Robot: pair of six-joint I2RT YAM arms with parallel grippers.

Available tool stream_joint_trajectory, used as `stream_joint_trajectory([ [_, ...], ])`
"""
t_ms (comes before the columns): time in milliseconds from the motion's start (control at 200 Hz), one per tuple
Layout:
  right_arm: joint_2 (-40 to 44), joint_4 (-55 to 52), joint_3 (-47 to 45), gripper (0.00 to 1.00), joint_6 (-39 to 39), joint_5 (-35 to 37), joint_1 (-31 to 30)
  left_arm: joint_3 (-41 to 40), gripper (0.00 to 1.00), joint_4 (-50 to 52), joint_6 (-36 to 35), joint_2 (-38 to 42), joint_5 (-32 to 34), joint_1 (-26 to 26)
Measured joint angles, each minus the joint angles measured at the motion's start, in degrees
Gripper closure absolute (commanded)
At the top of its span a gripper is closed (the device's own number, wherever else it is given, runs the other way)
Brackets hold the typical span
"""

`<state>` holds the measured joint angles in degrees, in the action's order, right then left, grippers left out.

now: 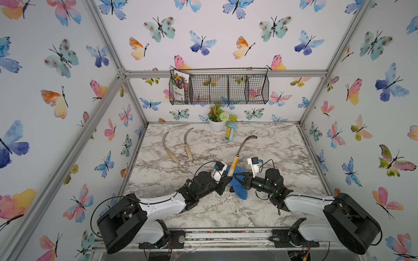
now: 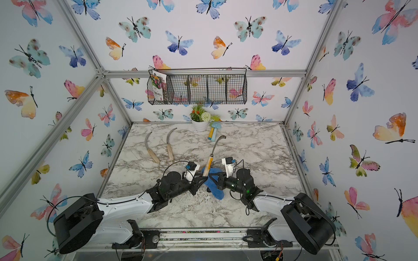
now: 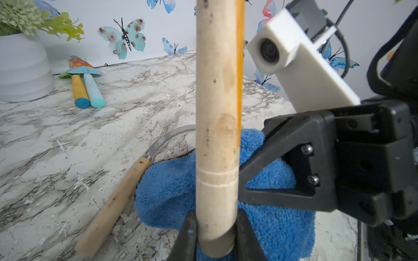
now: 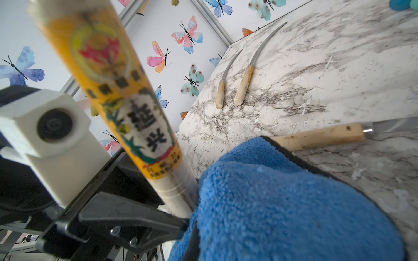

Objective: Wipe small sickles with rags
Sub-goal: Wipe the small sickle.

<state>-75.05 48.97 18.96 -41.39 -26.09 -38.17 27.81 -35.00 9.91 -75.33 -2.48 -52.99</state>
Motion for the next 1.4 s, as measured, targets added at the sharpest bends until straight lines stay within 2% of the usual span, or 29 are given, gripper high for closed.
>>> stream_joint_trajectory([
  [255,2.69,-2.64,2.05,0.98,0.79,0.57,0.87,1.81,1.00,0.11,-0.33,-0.85,1.05,0.02],
  [641,8.68,-9.77,10.54,0.98,2.23,0.26,7.39,2.40,1.00,1.05,-0.48,-2.60,1.14,0.00],
  [776,9.25,-11.30,12.17,0.98,2.73,-0.68,7.82,2.40,1.00,1.81,-0.48,-2.62,1.16,0.00],
  [1006,1.46,-3.74,9.57,0.98,0.37,-3.96,7.21,2.40,1.00,3.78,-0.26,-3.28,1.60,0.11],
  [1186,-6.75,-0.15,5.27,0.98,-1.53,-2.58,2.56,2.34,1.00,4.52,-0.39,-3.43,1.75,0.00],
  [1402,-8.48,2.75,4.85,0.98,-2.86,-0.83,1.42,2.01,1.00,5.01,-0.46,-3.26,2.54,0.02],
])
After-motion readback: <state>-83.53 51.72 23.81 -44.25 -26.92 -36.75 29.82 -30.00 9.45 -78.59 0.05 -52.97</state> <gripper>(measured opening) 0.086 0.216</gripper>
